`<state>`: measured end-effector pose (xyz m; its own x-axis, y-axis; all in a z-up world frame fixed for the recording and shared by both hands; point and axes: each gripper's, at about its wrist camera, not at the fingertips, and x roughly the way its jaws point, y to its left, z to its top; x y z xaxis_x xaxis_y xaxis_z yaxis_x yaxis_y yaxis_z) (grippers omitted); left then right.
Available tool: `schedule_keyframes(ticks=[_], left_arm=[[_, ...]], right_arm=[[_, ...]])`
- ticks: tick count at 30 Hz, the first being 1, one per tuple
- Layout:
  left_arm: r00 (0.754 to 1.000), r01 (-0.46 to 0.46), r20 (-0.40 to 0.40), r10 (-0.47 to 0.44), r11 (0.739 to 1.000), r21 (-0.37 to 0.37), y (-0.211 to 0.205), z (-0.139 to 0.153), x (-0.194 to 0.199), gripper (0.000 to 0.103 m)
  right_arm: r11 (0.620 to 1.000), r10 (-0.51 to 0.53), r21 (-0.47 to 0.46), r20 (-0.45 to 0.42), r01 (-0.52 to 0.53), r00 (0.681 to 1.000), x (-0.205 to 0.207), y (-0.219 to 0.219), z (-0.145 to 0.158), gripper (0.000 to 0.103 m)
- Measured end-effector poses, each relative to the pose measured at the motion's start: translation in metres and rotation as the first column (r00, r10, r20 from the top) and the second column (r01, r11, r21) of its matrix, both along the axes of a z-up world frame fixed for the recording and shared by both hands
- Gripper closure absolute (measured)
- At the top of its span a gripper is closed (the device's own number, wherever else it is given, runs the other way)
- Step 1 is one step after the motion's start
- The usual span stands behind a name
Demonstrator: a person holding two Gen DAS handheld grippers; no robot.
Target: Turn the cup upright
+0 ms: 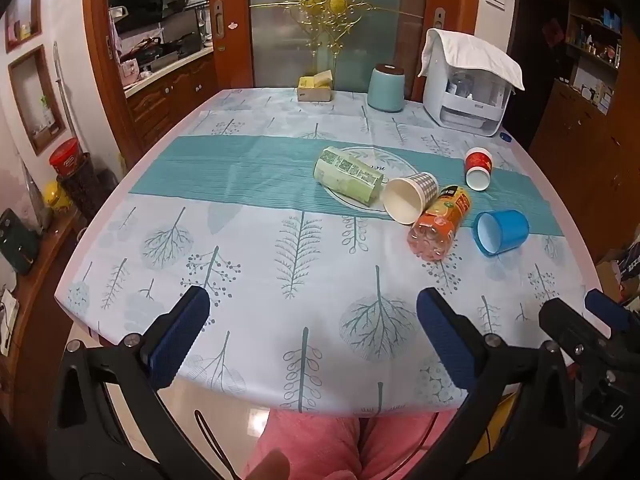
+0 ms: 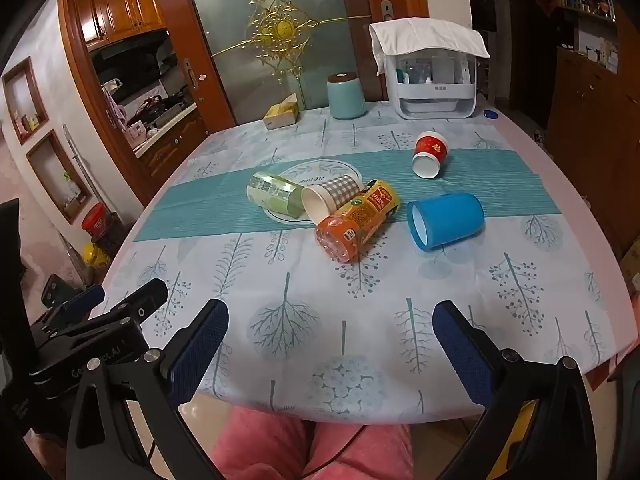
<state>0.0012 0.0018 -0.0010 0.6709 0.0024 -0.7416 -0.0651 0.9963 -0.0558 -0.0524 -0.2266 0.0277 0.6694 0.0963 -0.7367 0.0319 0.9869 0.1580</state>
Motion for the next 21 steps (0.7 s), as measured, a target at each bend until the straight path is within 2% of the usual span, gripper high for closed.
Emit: schedule_keyframes(ticks=[3,4,21], left_arm=[[1.0,0.003,0.021,-0.003,1.0,-0.006,0.006,0.002,-0.008,0.0],[1.0,-0.003,0.027,0.002,0.999,0.033,-0.004,0.002,-0.008,0.0],[0.999,0.01,0.037,-0.011,0.999,0.032,-0.008,0.014,-0.018,0.0]], right_arm=[[1.0,0.0,0.0,0.0,0.0,1.0,-0.001,0.001,0.0,0.0],[1.0,-0.001,0.009,0.005,0.001,1.0,-0.002,-0.001,0.001,0.0],[1.0,0.0,0.008,0.009,0.0,1.0,-0.005,0.002,0.002,0.0]])
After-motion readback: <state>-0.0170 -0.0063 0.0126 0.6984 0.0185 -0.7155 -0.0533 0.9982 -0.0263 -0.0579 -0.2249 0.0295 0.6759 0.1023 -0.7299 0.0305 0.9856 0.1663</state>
